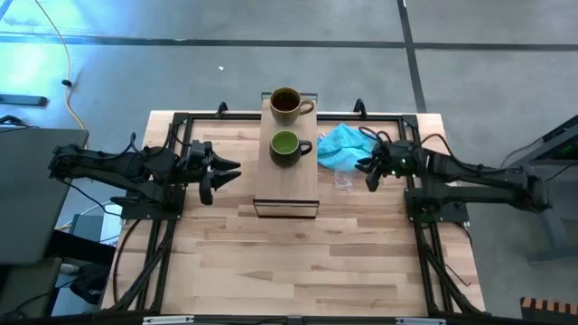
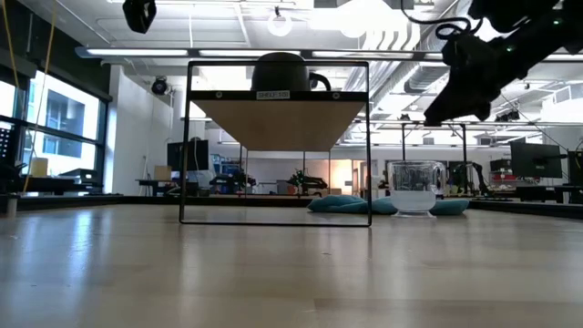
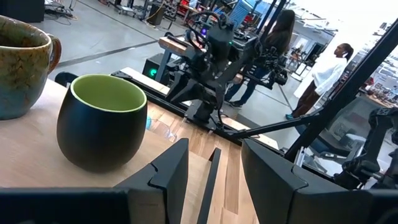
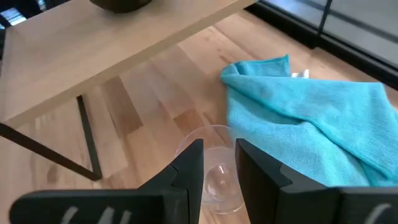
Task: Stack small to large cups/mugs on shelf
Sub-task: Put the transparent mug on the shelf
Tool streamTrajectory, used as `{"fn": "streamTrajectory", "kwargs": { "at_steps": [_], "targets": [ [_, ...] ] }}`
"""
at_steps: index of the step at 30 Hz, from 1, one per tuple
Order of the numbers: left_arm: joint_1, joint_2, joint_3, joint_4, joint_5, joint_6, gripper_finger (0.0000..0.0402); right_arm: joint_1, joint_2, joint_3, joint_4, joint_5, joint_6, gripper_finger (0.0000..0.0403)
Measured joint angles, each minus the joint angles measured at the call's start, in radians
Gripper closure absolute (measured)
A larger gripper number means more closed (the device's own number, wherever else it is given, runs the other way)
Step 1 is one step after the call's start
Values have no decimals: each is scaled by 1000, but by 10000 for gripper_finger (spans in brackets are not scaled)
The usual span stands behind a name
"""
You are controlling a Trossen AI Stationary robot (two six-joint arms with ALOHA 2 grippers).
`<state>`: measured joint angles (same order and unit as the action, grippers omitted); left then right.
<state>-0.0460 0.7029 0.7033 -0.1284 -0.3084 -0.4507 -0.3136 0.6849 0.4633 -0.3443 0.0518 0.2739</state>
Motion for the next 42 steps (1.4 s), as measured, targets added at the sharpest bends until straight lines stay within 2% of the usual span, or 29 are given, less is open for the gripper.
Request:
{"fn": "streamTrajectory", "kwargs": {
  "at_steps": [5,10,15,20,33,42],
  "targets": [
    [0,0,0,1,0,-4,263,-106,94,53,-23,-187,-109,321],
    [0,0,0,1,0,-21,263,-181,215,119,-32,-285,-189,321],
    [0,0,0,0,0,-37,263,-244,314,180,-89,-287,-111,321],
    [0,0,0,-1,0,-39,263,-252,365,199,-174,-288,-1,321],
    [0,0,0,-2,0,-16,263,-221,383,199,-217,-278,111,321],
    [0,0,0,-1,0,-16,263,-214,429,198,-249,-270,131,321]
  ]
}}
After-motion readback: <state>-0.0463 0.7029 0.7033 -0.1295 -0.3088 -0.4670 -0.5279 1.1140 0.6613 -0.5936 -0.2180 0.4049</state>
